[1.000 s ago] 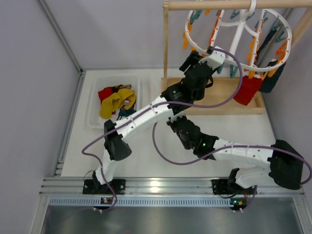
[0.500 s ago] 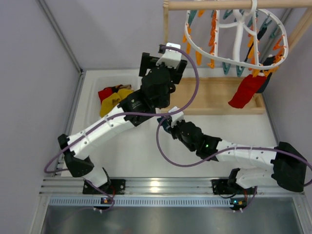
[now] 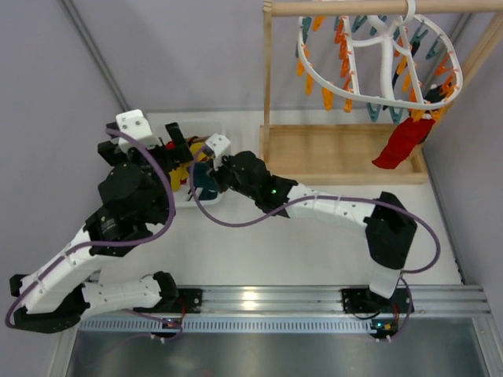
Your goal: Remove the socks clipped to the hanger
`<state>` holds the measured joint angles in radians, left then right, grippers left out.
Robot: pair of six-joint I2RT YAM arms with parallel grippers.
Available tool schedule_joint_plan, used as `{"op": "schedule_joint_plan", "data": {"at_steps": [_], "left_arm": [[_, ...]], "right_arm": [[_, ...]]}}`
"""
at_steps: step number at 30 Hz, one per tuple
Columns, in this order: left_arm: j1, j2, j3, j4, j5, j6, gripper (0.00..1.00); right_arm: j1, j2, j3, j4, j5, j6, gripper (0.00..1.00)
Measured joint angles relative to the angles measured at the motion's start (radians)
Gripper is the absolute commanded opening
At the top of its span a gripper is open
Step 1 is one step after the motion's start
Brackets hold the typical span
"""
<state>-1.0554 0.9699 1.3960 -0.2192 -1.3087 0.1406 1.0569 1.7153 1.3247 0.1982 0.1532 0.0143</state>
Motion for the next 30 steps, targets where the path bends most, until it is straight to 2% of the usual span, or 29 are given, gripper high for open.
{"op": "schedule_joint_plan", "data": {"at_steps": [4, 8, 9, 10, 12, 13, 15, 21, 25, 30], "left_arm": [[-0.037, -0.059, -0.001, 0.008, -0.075, 0.008, 0.99], [-0.044, -0.065, -0.012, 0.007, -0.095, 0.007, 0.99], [-0.045, -0.065, -0.018, 0.007, -0.095, 0.007, 0.99], [-0.046, -0.066, -0.024, 0.006, -0.093, 0.006, 0.99], [-0.047, -0.067, -0.042, 0.005, -0.082, 0.002, 0.99], [-0.047, -0.067, -0.051, 0.005, -0.072, -0.002, 0.99], [-0.047, -0.066, -0.067, 0.001, -0.056, -0.015, 0.99], [-0.047, -0.045, -0.097, -0.003, 0.014, -0.072, 0.99], [-0.047, -0.021, -0.1, -0.013, 0.097, -0.125, 0.99], [-0.047, 0.02, -0.107, -0.017, 0.261, -0.198, 0.99]], "right_arm": [[0.0, 0.221, 0.279, -0.016, -0.128, 0.008, 0.04], [0.0, 0.429, 0.514, -0.048, -0.198, 0.021, 0.2], [0.0, 0.457, 0.529, -0.055, -0.207, 0.025, 0.28], [0.0, 0.471, 0.526, -0.064, -0.215, 0.034, 0.48], [-0.002, 0.477, 0.487, -0.065, -0.227, 0.054, 0.71], [-0.004, 0.468, 0.455, -0.063, -0.23, 0.067, 0.76], [-0.011, 0.441, 0.376, -0.057, -0.238, 0.084, 0.77], [-0.094, 0.214, 0.051, -0.003, -0.282, 0.149, 0.77], [-0.187, -0.05, -0.182, 0.05, -0.296, 0.17, 0.79], [-0.289, -0.456, -0.468, 0.058, -0.302, 0.18, 0.83]]}}
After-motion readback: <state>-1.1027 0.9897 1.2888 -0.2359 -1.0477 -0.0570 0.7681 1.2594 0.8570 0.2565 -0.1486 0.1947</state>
